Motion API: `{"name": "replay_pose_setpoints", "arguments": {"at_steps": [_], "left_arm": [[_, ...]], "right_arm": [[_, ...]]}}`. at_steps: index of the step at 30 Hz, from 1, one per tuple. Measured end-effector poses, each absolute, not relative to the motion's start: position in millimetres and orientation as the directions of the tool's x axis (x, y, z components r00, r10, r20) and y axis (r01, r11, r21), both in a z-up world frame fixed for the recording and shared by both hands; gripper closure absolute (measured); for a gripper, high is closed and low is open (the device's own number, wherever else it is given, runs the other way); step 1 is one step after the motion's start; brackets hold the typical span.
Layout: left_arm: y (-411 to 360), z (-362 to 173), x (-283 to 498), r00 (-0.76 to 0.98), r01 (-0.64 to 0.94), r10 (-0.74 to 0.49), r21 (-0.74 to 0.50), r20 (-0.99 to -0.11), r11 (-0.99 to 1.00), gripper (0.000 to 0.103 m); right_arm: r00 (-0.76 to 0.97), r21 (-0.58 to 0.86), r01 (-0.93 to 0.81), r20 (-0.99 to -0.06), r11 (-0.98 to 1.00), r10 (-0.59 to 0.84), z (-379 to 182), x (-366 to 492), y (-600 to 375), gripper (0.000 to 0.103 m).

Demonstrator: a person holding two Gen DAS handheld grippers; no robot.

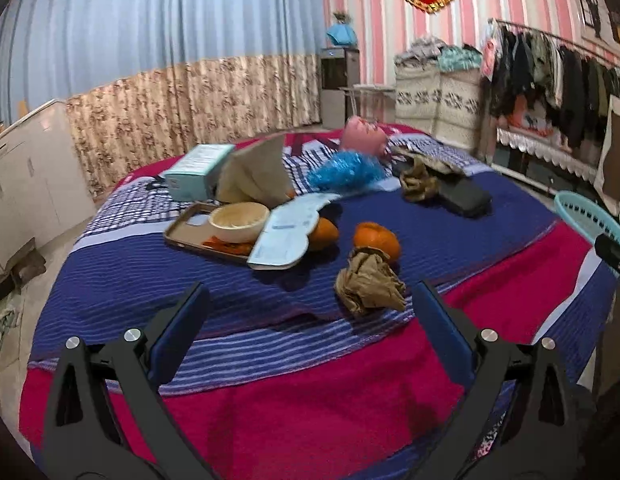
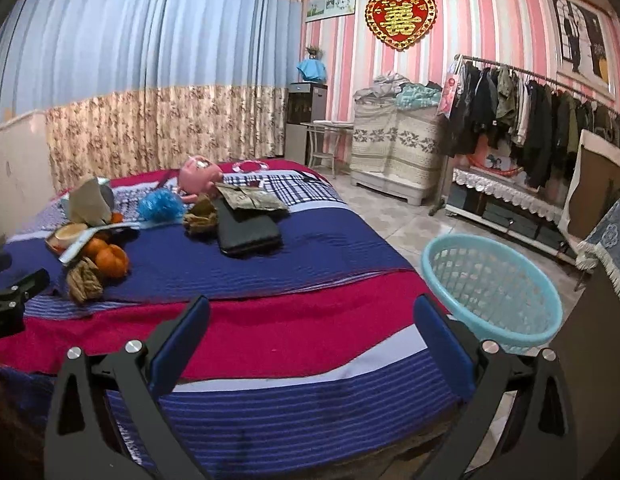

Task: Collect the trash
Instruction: 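Grasp the crumpled brown paper with the left gripper while the right gripper grasps an orange peel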

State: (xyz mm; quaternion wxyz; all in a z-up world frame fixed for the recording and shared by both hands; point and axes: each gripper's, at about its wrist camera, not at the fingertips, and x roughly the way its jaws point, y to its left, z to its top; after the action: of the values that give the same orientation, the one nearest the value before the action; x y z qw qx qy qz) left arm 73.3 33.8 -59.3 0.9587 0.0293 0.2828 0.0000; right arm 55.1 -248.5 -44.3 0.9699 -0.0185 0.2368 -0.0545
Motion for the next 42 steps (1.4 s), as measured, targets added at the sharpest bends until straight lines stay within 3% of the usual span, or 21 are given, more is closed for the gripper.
{"name": "replay_pose_setpoints", "arguments": {"at_steps": [11,13,15,18,23,29,40,42], "left_arm": [[9.8,-72.1,111.2,0.787,0.094,-0.045,0.048,-0.616,0.994,0.007],[7.2,-78.0,116.7,0.759,0.123,-0.078,0.025,-0.647,0.992,0.022],[7.2,-83.9,120.6,0.73,0.145,-0.107,-0.001,-0.675,0.989,0.056],[15.2,-85.3,118.7,0.722,0.15,-0.144,-0.051,-0.676,0.987,0.061],[33.4,-64.3,104.6,0.766,0.138,-0.137,-0.047,-0.628,0.989,0.061],[85.1,-48.4,102.9,0.802,0.01,0.012,0.033,-0.597,0.999,0.061],[172.5,-45.4,114.0,0.784,-0.172,0.137,0.0,-0.606,0.985,0.061],[176.3,-46.1,115.1,0.782,-0.18,0.141,-0.004,-0.608,0.984,0.061]], "right_arm": [[0.855,-0.072,0.111,-0.502,0.991,-0.132,-48.9,68.8,-250.8,0.004],[0.851,-0.07,0.103,-0.511,0.992,-0.124,-49.6,73.0,-249.0,0.004],[0.85,-0.065,0.09,-0.515,0.994,-0.111,-49.5,76.6,-245.6,0.004],[0.852,-0.051,0.06,-0.518,0.997,-0.078,-48.9,81.5,-237.4,0.004],[0.851,-0.017,-0.018,-0.525,1.0,0.006,-46.0,92.1,-213.9,0.004],[0.832,0.024,-0.146,-0.538,0.989,0.135,-46.1,118.0,-163.7,0.004],[0.716,0.052,-0.305,-0.645,0.951,0.265,-72.1,165.3,-81.0,0.005],[0.698,0.053,-0.315,-0.664,0.948,0.269,-77.4,173.7,-74.7,0.01]]}}
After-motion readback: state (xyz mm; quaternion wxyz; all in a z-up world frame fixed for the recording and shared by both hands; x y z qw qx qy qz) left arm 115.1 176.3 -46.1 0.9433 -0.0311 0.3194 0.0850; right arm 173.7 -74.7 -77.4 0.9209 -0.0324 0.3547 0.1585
